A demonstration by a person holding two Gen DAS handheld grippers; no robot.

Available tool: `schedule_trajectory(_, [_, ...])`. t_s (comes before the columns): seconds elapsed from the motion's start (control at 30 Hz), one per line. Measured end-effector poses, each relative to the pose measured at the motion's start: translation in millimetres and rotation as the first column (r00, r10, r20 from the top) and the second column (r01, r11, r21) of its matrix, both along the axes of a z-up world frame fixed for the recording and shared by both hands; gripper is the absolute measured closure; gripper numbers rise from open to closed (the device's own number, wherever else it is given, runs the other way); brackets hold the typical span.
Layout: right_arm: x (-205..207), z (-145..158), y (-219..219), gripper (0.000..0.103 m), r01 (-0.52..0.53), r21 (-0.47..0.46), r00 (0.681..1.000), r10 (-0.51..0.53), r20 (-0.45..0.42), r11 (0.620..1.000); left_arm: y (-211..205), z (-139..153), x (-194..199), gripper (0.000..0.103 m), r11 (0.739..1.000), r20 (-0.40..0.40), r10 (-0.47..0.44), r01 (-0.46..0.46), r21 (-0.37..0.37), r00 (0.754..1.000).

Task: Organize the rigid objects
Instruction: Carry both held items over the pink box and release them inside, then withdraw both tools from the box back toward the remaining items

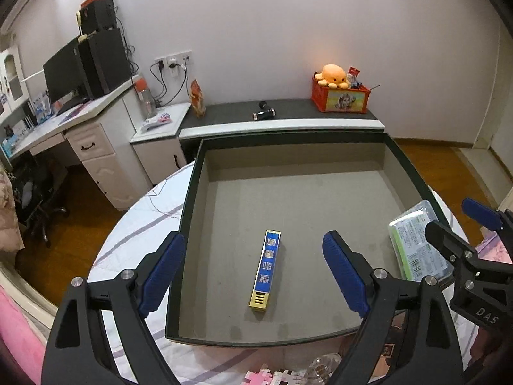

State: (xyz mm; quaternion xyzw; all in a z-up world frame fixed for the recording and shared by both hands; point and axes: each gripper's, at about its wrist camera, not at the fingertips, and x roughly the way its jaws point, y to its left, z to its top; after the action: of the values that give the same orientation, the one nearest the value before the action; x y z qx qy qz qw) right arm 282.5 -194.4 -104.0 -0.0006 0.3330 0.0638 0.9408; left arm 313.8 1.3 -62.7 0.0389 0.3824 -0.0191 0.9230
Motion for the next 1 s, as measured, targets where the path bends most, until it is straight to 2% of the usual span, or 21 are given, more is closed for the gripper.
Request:
schedule_trajectory(0.3, [0, 0, 0, 0.021, 0.011, 0.005, 1.000, -0.011, -0.005, 1.000, 5, 1, -1, 0.014, 1.000, -0.008, 0.017, -0.017, -0.001, 1.000])
schedule_trajectory(0.57, [-22, 16, -3, 0.021, 0.032, -0.007, 0.999, -0.032, 0.021, 0.999, 1, 16, -20, 0.014, 1.000, 0.037, 0.008, -0.008, 0.008, 0.999])
schedule_trajectory(0.83, [-79, 49, -4, 0.021, 0.054, -0.010, 0.993, -0.052, 0.104, 0.999, 6, 49, -79, 0.014, 1.000, 0.139, 0.013, -0.012, -0.005, 0.990])
schedule_trajectory(1.0, [-125, 69, -5, 0.021, 0.071, -0.006, 0.984, -0.069, 0.165, 0.997, 8, 68, -132, 0.014, 1.000, 0.221, 0.023, -0.024, 0.003, 0.975])
